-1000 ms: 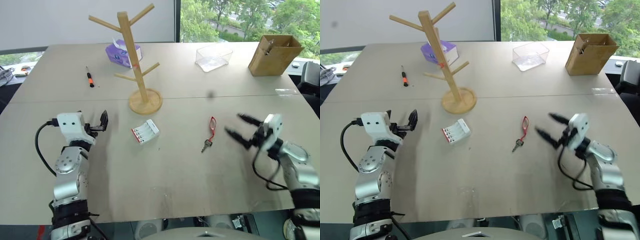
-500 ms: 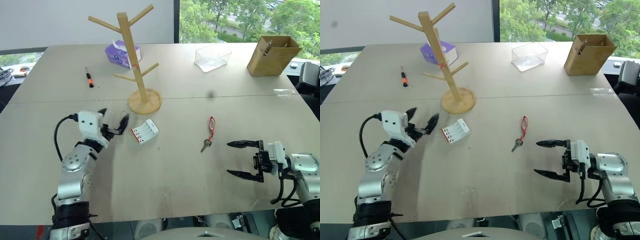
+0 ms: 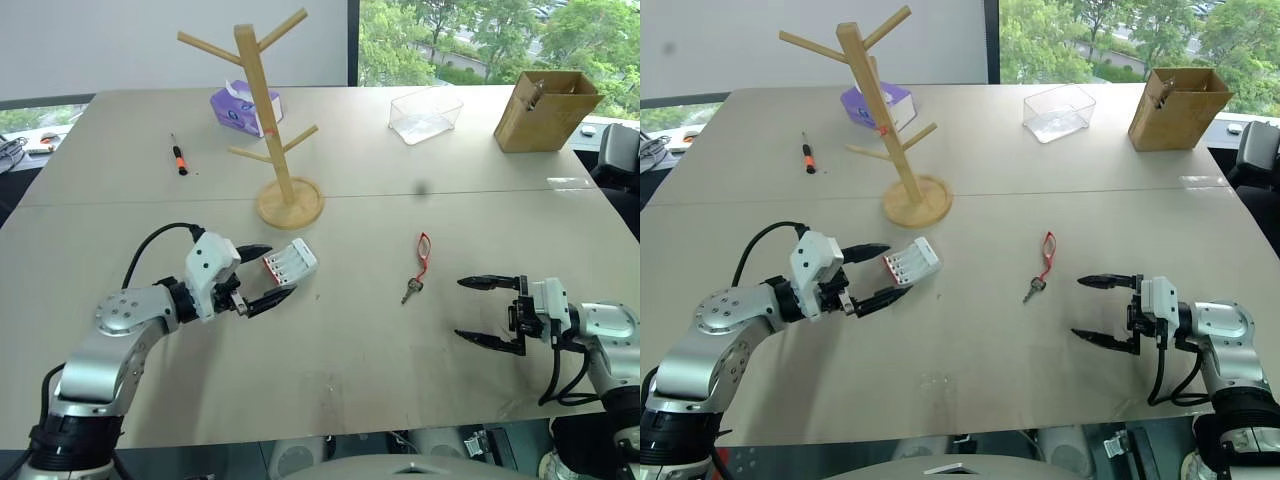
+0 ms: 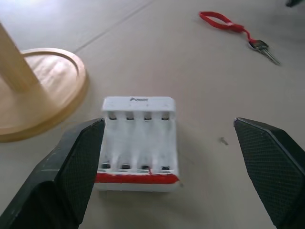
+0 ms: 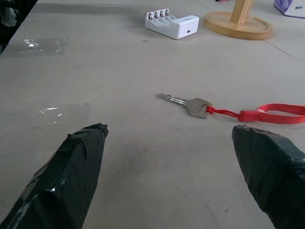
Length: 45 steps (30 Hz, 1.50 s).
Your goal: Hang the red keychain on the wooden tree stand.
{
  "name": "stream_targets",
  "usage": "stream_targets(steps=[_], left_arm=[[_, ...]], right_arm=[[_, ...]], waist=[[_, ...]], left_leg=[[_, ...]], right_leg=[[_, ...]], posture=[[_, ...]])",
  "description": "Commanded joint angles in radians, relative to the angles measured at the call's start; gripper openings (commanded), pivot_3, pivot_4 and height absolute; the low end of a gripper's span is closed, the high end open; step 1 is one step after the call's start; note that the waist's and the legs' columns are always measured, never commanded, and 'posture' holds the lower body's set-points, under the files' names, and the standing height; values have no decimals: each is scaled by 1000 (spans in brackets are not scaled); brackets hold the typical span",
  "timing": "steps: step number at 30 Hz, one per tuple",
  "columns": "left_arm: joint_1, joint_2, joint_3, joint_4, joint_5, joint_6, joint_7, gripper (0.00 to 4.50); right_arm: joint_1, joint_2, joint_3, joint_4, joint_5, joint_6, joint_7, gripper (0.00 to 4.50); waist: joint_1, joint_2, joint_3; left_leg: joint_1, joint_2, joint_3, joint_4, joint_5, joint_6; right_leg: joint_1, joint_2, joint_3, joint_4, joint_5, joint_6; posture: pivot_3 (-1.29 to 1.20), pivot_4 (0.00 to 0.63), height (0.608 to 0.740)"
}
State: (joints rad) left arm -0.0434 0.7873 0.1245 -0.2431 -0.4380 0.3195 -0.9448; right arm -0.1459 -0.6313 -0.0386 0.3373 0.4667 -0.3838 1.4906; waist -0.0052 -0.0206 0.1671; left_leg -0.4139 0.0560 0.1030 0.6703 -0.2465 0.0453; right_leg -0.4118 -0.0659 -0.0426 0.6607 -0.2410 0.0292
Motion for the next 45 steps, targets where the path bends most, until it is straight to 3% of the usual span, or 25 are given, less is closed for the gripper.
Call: stream_targets(steps=[1,12,38,41,42,45], left_arm=[[-44,32,-12,62,31,-24,-48,4446],[-102,14,-68,216,123,-108,-87,4446],[-116,-89,-103,252,176,-79,-9,4446],[-115,-91,-102,251,174,-84,-10,3637],[-115,-91,-101,252,173,-85,-11,3167],[-114,-92,-101,252,177,-91,-9,3138]], right_arm=[[5,1,-16,-21,2,-21,5,4500],[38,-4,-32,-56,3,-18,-41,4500],[43,0,-27,-83,4,-4,-83,4500],[38,0,-27,-80,3,-2,-84,4500],[35,0,-27,-78,3,-2,-84,4500],[29,2,-27,-73,2,-1,-85,4500]], waist=[[-1,0,0],[-1,0,0],[7,1,0],[8,1,0],[8,1,0],[8,1,0]], left_leg=[[0,0,0,0,0,0],[0,0,1,0,1,-2],[0,0,1,1,1,-1],[0,0,1,1,1,-1],[0,0,1,1,1,-1],[0,0,1,1,1,-1]], right_leg=[[0,0,0,0,0,0],[0,0,1,0,0,0],[0,0,1,1,0,0],[0,0,1,1,0,0],[0,0,1,1,0,0],[0,0,1,1,0,0]], posture=[[0,150,740],[0,150,740],[0,150,740],[0,150,740],[0,150,740],[0,150,740]])
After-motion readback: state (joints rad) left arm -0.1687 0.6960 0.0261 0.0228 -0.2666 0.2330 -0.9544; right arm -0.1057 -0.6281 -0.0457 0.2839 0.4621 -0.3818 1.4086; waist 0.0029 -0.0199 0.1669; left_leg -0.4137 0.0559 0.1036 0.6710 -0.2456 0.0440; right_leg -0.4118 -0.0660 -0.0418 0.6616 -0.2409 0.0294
